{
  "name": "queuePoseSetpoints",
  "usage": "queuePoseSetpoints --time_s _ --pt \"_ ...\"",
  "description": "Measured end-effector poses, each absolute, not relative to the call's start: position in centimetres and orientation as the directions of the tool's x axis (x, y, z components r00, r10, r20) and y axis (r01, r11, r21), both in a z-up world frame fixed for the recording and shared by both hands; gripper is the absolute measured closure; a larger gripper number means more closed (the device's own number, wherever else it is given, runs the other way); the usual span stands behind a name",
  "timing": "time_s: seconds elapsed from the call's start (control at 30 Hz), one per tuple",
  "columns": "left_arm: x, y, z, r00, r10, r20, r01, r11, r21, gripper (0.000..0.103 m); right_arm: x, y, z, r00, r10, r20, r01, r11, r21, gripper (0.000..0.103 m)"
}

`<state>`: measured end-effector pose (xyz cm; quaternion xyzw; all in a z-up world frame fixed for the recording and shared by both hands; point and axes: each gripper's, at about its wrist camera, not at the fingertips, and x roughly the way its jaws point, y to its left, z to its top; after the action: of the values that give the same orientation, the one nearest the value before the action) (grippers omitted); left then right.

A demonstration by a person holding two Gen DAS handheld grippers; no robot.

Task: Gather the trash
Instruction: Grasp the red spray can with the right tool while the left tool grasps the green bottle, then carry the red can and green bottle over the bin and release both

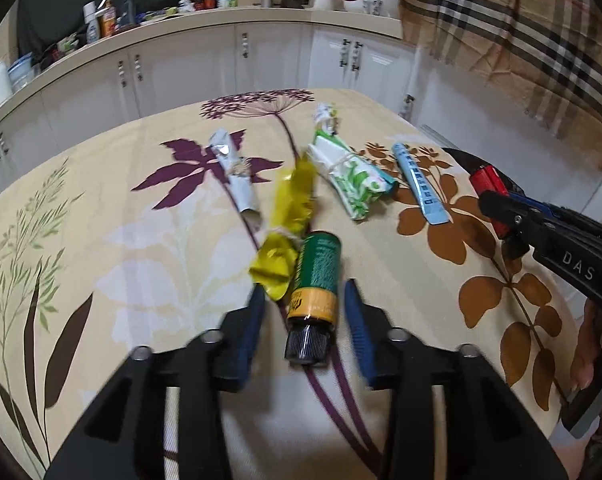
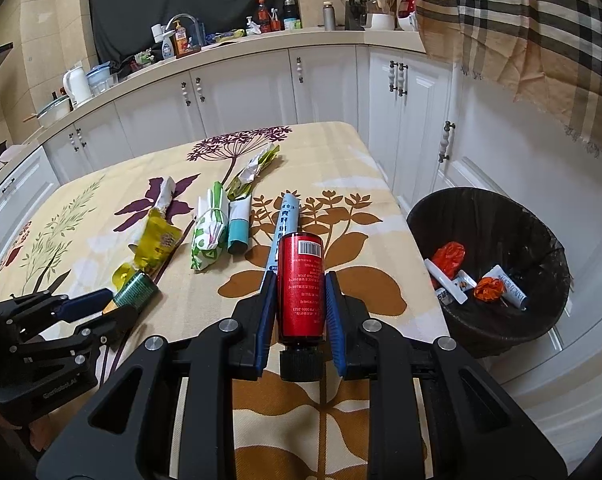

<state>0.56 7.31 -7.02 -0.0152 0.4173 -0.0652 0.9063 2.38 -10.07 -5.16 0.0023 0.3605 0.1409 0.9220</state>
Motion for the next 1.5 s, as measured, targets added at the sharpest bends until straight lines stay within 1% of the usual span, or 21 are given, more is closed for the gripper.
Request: queuePoseSetpoints --time_s 0.13,0.3,0.33,0.37,0.4,0.43,0.57,0.83,1.1,1.37,1.5 --pt "0.0 7.9 -7.0 0.649 -0.133 -0.749 0.084 0.991 -0.103 0.058 2.2 -10.0 -5.2 0.699 0.263 -0.665 -0.262 0.959 0.105 0.08" --pt "0.2 7.2 -6.9 0.649 -0.137 -0.748 0.103 0.99 -0.093 0.059 2.2 -9.9 -5.2 0.699 0.265 -0.665 -0.262 0.959 0.107 0.08" --pt "0.2 7.0 -6.9 0.648 -0.139 -0.749 0.107 0.99 -0.09 0.063 2.2 -9.9 -5.2 0.699 0.265 -0.665 -0.262 0.959 0.106 0.08" --pt "0.3 6.8 -7.0 0.644 -0.141 -0.752 0.115 0.989 -0.088 0.072 2.2 -9.9 -5.2 0.699 0.264 -0.665 -0.262 0.959 0.106 0.08" --pt "0.4 6.7 -7.0 0.643 -0.139 -0.754 0.119 0.99 -0.081 0.076 2.2 -10.0 -5.2 0.699 0.265 -0.665 -0.261 0.959 0.107 0.08" --pt "0.5 6.4 -7.0 0.642 -0.136 -0.755 0.124 0.99 -0.072 0.078 2.2 -9.9 -5.2 0.699 0.265 -0.664 -0.261 0.959 0.108 0.08" --pt "0.0 6.1 -6.7 0.659 -0.12 -0.743 0.126 0.991 -0.049 0.078 2.0 -10.0 -5.1 0.704 0.267 -0.658 -0.259 0.959 0.112 0.08" --pt "-1.5 6.1 -5.5 0.723 -0.051 -0.689 0.075 0.997 0.005 0.078 1.8 -11.0 -4.6 0.719 0.272 -0.639 -0.256 0.959 0.121 0.08" --pt "-1.5 5.3 -3.1 0.795 -0.026 -0.606 0.044 0.999 0.015 0.078 1.5 -12.2 -3.6 0.758 0.257 -0.599 -0.237 0.965 0.115 0.08" --pt "0.5 3.1 -1.5 0.835 -0.057 -0.547 0.054 0.998 -0.022 0.078 1.6 -14.5 -2.4 0.812 0.181 -0.555 -0.171 0.983 0.071 0.08" --pt "1.8 1.3 -0.9 0.85 -0.077 -0.521 0.074 0.997 -0.027 0.078 1.9 -16.2 -1.9 0.842 0.111 -0.528 -0.112 0.993 0.03 0.08"
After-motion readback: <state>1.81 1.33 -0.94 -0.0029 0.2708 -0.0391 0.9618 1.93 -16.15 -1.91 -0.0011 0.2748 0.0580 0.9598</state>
